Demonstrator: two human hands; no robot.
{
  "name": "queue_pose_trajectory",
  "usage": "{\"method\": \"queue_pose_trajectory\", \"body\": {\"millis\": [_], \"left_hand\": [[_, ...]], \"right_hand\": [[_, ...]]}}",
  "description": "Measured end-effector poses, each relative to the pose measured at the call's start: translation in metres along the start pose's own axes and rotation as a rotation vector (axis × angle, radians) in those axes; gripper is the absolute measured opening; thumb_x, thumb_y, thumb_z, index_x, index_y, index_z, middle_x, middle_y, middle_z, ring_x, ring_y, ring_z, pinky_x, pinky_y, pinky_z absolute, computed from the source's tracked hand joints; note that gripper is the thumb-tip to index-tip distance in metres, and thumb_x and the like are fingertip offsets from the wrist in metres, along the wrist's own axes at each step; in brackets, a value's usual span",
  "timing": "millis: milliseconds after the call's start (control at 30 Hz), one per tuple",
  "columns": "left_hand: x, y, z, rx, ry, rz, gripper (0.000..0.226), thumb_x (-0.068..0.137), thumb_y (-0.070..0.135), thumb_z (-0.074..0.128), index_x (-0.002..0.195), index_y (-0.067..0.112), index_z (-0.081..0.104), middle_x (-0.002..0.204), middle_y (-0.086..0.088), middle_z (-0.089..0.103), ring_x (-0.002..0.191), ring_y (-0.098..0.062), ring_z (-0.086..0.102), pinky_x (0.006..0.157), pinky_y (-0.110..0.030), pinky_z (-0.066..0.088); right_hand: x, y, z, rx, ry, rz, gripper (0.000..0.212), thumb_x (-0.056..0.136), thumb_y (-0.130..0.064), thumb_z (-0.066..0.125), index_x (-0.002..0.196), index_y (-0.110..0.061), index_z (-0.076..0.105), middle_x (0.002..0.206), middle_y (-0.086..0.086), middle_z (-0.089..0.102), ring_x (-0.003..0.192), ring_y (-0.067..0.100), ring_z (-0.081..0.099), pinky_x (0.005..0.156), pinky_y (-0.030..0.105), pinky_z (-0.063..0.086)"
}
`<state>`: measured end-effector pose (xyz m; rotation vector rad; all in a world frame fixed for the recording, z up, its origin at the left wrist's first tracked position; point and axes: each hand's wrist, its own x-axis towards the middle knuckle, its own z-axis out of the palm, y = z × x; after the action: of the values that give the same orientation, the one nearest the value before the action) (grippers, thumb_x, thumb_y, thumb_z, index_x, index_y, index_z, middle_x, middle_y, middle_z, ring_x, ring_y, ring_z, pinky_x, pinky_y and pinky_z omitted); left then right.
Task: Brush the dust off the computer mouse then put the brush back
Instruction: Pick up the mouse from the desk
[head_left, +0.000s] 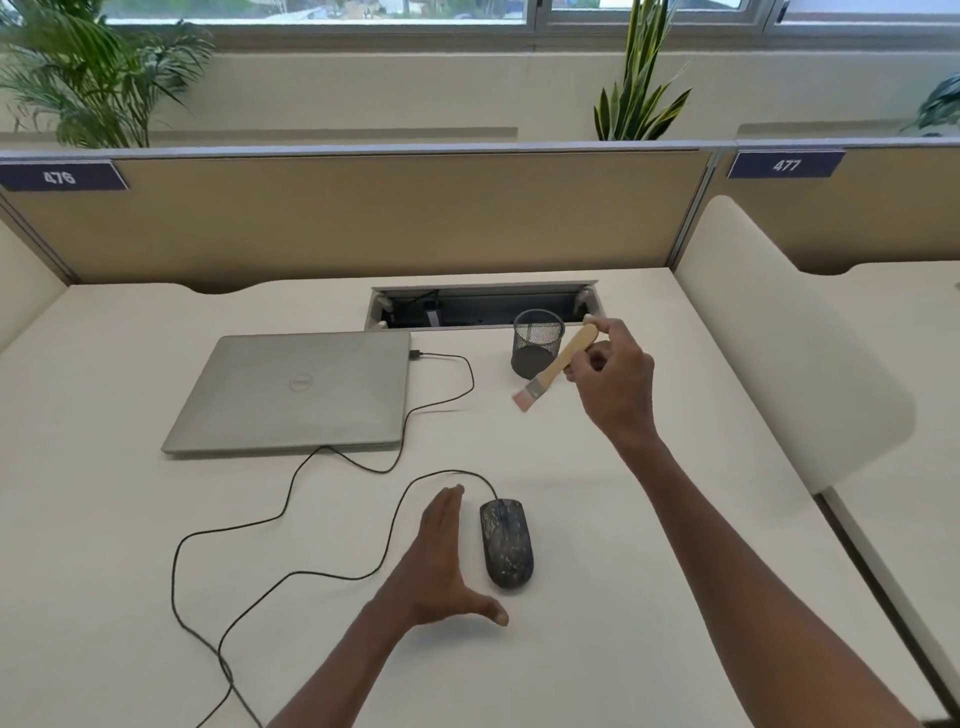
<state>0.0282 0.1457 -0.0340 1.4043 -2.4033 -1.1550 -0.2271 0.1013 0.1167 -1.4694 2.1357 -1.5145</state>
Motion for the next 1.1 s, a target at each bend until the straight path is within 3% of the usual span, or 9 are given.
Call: {"method": "queue_pose_trajectory", "body": {"millis": [300, 733, 867, 1000, 1100], "left_hand": [[0.012, 0.009, 0.015, 0.022, 0.026, -0.055, 0.163, 0.038, 0.082, 0.081, 0.16, 0.014, -0.002, 0.166, 0.001, -0.004, 0.155, -0.019, -0.011, 0.128, -0.038, 0.006], [0.019, 0.009, 0.019, 0.028, 0.108, -0.045, 0.139, 0.037, 0.079, 0.082, 0.154, 0.03, 0.027, 0.155, 0.005, 0.011, 0.149, -0.017, 0.003, 0.124, -0.034, 0.01], [0.019, 0.009, 0.021, 0.035, 0.123, -0.043, 0.132, 0.039, 0.079, 0.081, 0.152, 0.032, 0.03, 0.154, 0.006, 0.013, 0.149, -0.017, 0.004, 0.123, -0.032, 0.011], [0.019, 0.01, 0.023, 0.026, 0.145, -0.048, 0.129, 0.04, 0.079, 0.079, 0.15, 0.033, 0.031, 0.153, 0.007, 0.014, 0.148, -0.017, 0.005, 0.122, -0.031, 0.013], [0.019, 0.01, 0.024, 0.009, 0.159, -0.044, 0.127, 0.041, 0.077, 0.079, 0.15, 0.032, 0.033, 0.153, 0.007, 0.017, 0.147, -0.016, 0.008, 0.122, -0.031, 0.015]], "right_hand": [[-0.011, 0.002, -0.017, -0.013, 0.03, -0.025, 0.033, 0.09, -0.002, 0.06, 0.122, -0.01, 0.058, 0.071, 0.011, 0.073, 0.066, 0.028, 0.072, 0.072, 0.039, 0.06], [-0.018, -0.002, -0.017, -0.002, -0.029, -0.012, 0.036, 0.089, 0.0, 0.06, 0.123, -0.012, 0.056, 0.071, 0.01, 0.073, 0.068, 0.026, 0.072, 0.072, 0.039, 0.06], [-0.02, -0.001, -0.017, -0.006, -0.041, -0.031, 0.037, 0.091, -0.001, 0.06, 0.126, -0.012, 0.056, 0.071, 0.01, 0.072, 0.067, 0.026, 0.072, 0.07, 0.031, 0.059], [-0.023, 0.002, -0.019, -0.012, -0.056, -0.043, 0.035, 0.093, -0.002, 0.06, 0.126, -0.01, 0.056, 0.076, 0.01, 0.074, 0.068, 0.024, 0.073, 0.063, 0.005, 0.049], [-0.025, 0.002, -0.022, -0.01, -0.069, -0.038, 0.035, 0.092, -0.001, 0.06, 0.126, -0.01, 0.057, 0.078, 0.01, 0.074, 0.068, 0.022, 0.072, 0.062, 0.002, 0.046]]}}
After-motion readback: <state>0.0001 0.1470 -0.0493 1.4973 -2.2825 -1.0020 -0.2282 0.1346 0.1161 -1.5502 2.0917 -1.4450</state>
